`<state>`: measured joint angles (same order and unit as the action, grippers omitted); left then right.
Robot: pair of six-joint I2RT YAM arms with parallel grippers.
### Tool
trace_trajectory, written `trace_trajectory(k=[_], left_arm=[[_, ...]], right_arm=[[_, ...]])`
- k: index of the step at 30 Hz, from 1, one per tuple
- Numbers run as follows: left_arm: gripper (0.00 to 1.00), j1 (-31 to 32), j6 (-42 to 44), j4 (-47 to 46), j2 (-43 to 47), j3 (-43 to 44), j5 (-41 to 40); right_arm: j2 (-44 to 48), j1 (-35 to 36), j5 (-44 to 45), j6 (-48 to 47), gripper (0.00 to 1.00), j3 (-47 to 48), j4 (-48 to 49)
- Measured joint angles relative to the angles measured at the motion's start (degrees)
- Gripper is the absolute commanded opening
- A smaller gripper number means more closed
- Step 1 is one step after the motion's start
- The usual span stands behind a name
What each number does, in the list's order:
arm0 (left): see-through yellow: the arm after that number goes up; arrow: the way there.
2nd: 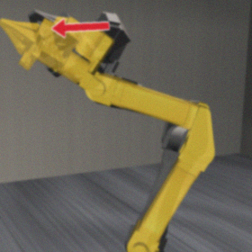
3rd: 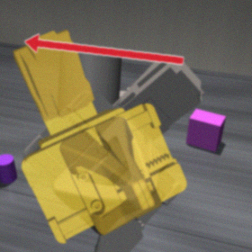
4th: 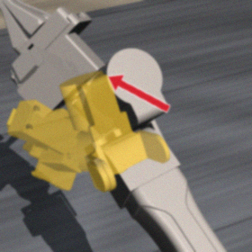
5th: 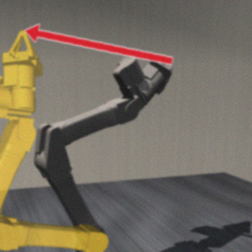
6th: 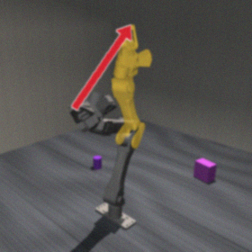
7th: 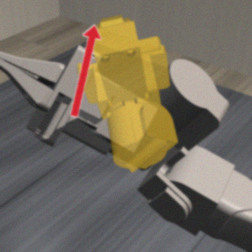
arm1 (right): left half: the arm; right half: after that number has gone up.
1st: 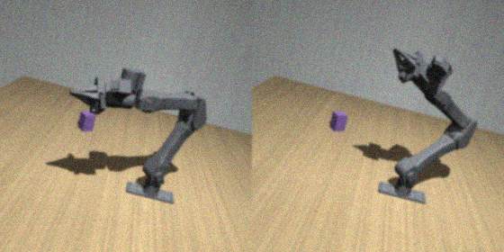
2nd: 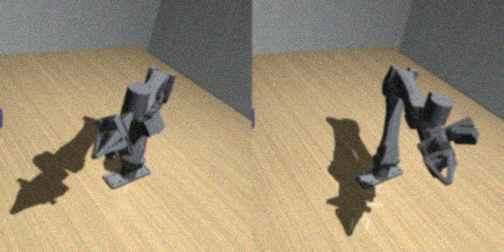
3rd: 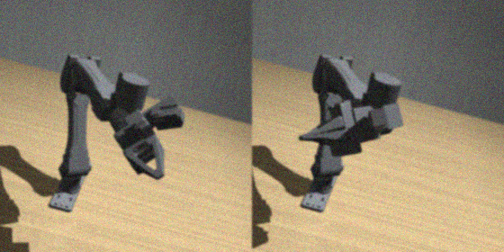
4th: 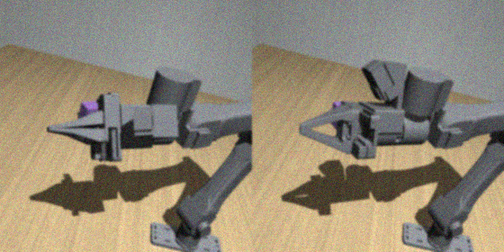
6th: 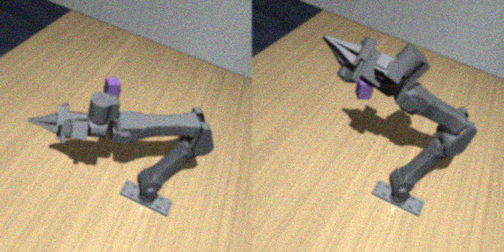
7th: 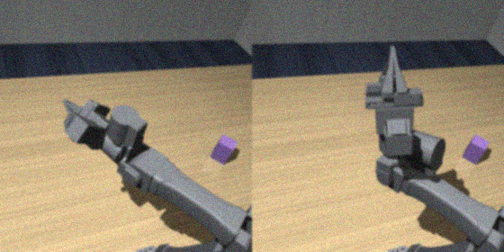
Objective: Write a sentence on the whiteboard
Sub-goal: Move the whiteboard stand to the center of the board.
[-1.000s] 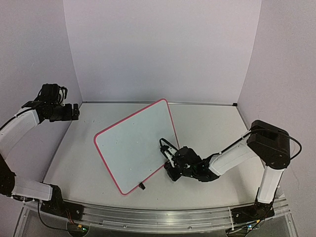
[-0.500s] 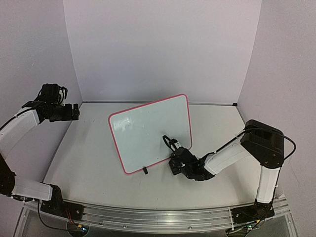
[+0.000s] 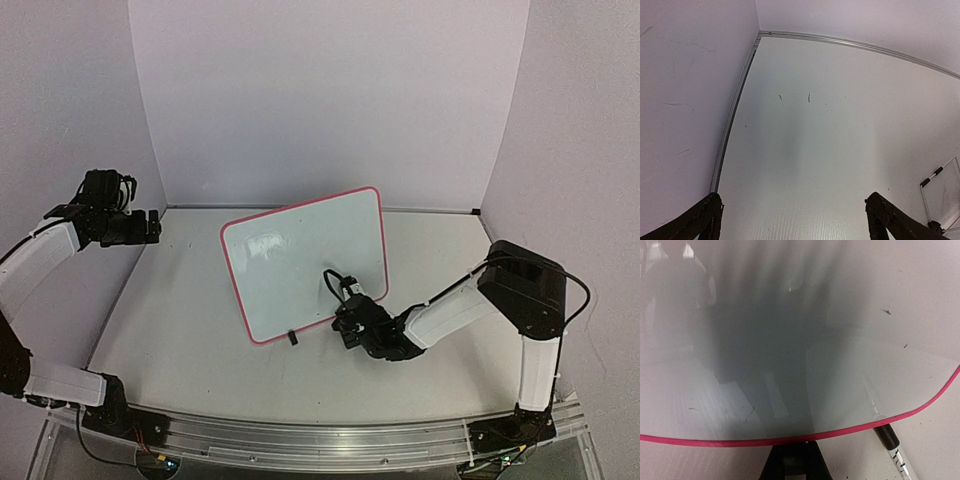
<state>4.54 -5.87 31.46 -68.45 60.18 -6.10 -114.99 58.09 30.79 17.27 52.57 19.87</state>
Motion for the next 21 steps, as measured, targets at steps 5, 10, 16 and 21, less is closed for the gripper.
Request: trace_trajectory(k=[5,10,16,21], left_arm=[[0.99,0.0,0.0,0.0,0.0,0.0,0.0],[1.0,0.0,0.0,0.0,0.0,0.0,0.1],[1.0,0.0,0.0,0.0,0.0,0.0,0.3],[1.0,0.0,0.0,0.0,0.3,0.0,0.5]], right_arm=[[0.0,-0.3,-0.5,0.2,0.39,0.2,-0.2],[3.4,-1.3,-4.1,-0.5,0.54,-2.8,-0.7],[14.5,-1.6,-13.9,-2.1,0.58,-8.4,-6.8],[24.1,-1.7,-18.2,-2.5,0.52,-8.5,-15.2]])
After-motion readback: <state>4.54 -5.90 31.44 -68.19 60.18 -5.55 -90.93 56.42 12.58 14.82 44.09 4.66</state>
